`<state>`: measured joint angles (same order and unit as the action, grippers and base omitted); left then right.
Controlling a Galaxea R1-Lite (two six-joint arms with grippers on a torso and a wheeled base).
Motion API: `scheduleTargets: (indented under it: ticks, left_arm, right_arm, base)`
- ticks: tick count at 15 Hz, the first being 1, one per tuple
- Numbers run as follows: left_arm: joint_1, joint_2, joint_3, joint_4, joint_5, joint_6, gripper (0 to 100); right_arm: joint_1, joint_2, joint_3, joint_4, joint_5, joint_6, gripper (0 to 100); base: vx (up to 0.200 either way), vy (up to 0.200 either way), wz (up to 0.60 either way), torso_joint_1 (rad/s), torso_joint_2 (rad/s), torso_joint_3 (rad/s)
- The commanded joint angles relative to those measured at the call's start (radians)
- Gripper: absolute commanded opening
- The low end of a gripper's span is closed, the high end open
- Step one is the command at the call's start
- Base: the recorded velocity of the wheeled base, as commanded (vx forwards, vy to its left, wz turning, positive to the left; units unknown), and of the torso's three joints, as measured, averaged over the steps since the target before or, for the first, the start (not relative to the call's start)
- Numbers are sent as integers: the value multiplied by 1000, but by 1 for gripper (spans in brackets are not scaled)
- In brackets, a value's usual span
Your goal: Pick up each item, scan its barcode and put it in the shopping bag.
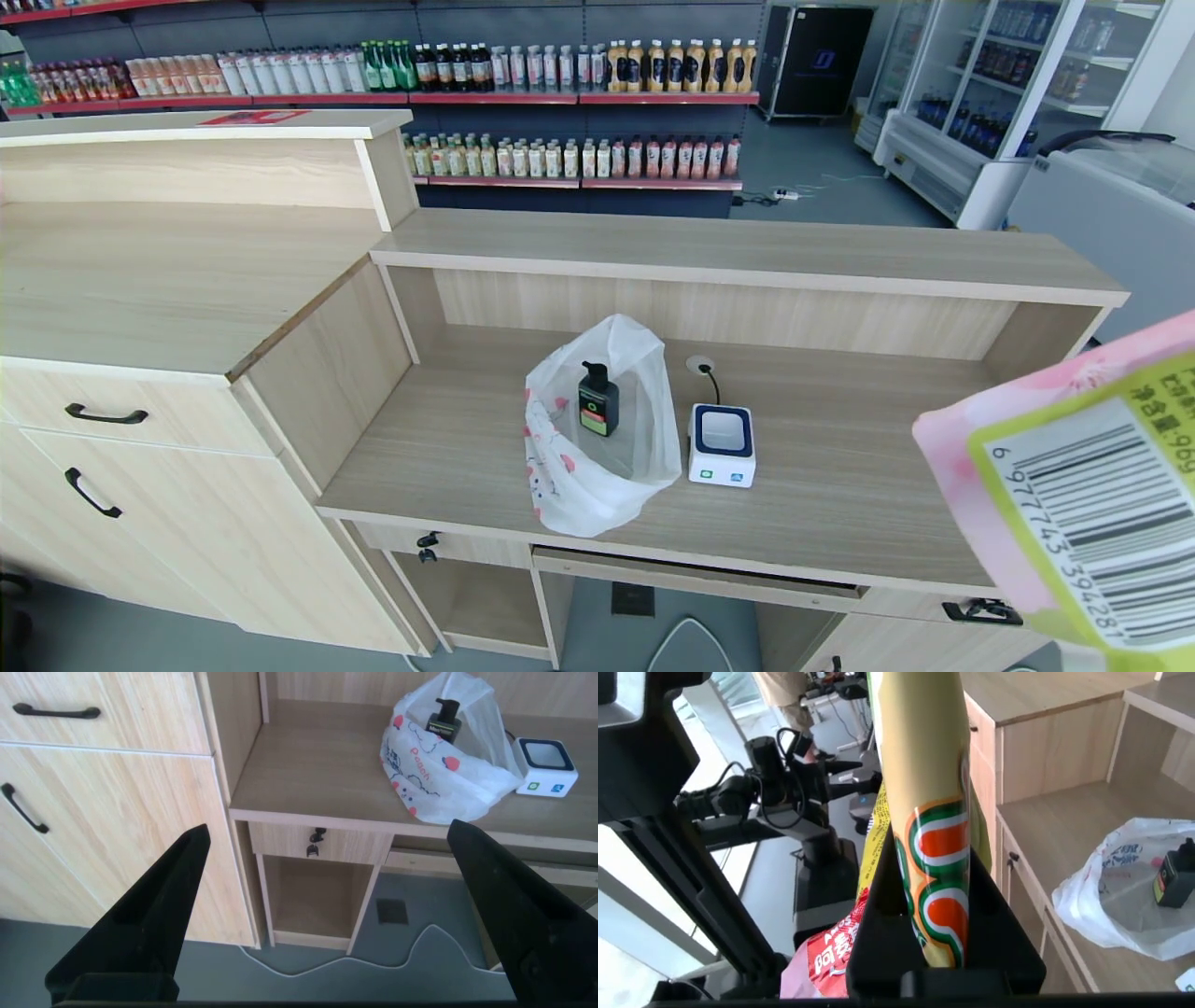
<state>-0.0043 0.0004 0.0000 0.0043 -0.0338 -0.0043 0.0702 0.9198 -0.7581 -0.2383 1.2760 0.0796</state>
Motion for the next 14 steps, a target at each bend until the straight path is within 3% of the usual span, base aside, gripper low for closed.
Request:
scheduleTargets:
  ticks: [1, 2, 4, 5, 7, 8, 14]
  left_arm:
    - [0, 1, 0, -1, 0, 0, 100]
    - [1, 1, 0, 0, 0, 0, 100]
    - [1, 1, 0, 0, 0, 0, 100]
    - [0, 1, 0, 0, 0, 0, 100]
    - [1, 1, 0, 0, 0, 0, 100]
    - [0, 1, 0, 0, 0, 0, 100]
    - [0, 1, 0, 0, 0, 0, 100]
  right_arm:
    - [-101, -1, -3, 37, 0, -52, 0]
    - [-144, 2, -1, 86, -1, -113, 0]
    - [-221, 34, 3, 274, -73, -403, 0]
    - [-305, 59, 5, 349, -130, -561, 0]
    - [-412, 99, 19, 427, -153, -804, 0]
    - [-512, 110, 20, 487, -148, -971, 0]
    - [-673, 70, 65, 573, -152, -1023, 0]
  base:
    - [0, 0, 0, 0, 0, 0]
    - [0, 0, 0, 0, 0, 0]
    - [0, 0, 0, 0, 0, 0]
    - [0, 0, 0, 0, 0, 0]
    - [0, 0, 0, 0, 0, 0]
    - [0, 0, 0, 0, 0, 0]
    - [0, 0, 0, 0, 0, 0]
